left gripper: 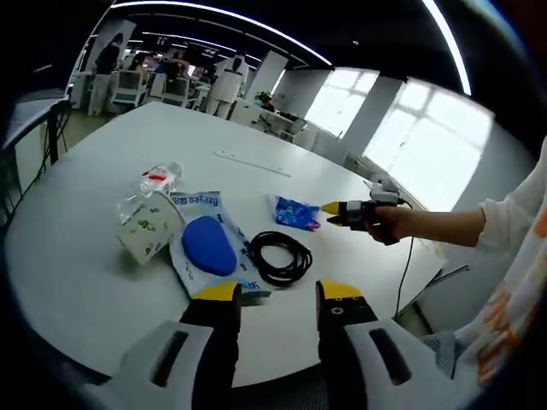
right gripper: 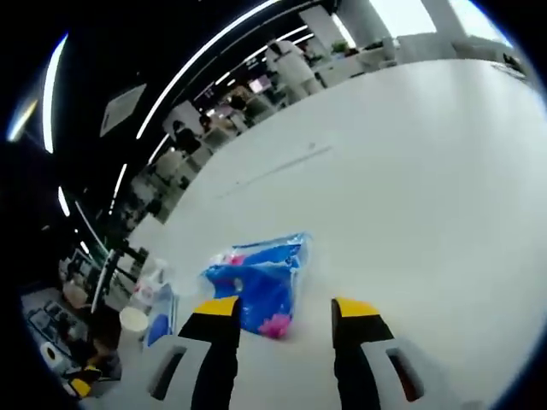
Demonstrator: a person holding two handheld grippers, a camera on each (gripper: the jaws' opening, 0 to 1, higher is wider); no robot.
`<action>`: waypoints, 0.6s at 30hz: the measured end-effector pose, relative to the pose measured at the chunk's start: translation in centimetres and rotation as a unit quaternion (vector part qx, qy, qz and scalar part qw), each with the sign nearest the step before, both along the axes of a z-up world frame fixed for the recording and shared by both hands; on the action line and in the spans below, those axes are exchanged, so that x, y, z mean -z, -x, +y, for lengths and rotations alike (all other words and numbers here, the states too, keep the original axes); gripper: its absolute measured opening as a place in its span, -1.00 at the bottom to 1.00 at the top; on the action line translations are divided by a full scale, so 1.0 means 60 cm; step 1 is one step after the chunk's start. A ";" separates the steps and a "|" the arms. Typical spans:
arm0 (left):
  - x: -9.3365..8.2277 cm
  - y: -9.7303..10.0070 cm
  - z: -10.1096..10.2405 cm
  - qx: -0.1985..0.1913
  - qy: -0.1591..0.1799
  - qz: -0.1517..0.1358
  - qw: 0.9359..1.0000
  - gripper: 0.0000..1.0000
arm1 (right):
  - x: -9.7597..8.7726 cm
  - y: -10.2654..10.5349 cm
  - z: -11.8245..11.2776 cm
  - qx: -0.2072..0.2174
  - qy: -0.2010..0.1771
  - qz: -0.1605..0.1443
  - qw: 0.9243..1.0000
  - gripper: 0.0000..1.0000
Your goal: Arrange the tabletop items into an orderly group along one side of the table until the central work area is clear of visible clutter.
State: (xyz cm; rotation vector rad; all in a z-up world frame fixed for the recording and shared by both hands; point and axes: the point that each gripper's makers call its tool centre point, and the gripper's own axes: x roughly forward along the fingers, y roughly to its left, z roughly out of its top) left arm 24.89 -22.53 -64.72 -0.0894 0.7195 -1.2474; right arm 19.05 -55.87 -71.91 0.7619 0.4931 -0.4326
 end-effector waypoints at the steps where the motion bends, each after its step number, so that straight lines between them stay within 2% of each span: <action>1: 0.000 -0.003 0.001 0.002 0.002 -0.003 1.000 -0.31 | -0.004 0.004 0.006 0.008 -0.008 -0.011 1.000 -0.14; 4: 0.003 -0.012 0.006 0.007 -0.003 -0.011 1.000 -0.23 | -0.008 0.019 0.024 0.012 -0.007 -0.016 1.000 -0.06; 9: 0.008 -0.034 0.010 0.016 -0.009 -0.026 0.999 0.01 | -0.016 0.046 0.055 0.011 0.000 -0.018 1.000 0.07; 18: 0.006 -0.077 0.015 0.017 -0.016 -0.066 0.998 0.38 | -0.057 0.086 0.099 0.032 0.015 -0.044 0.998 0.15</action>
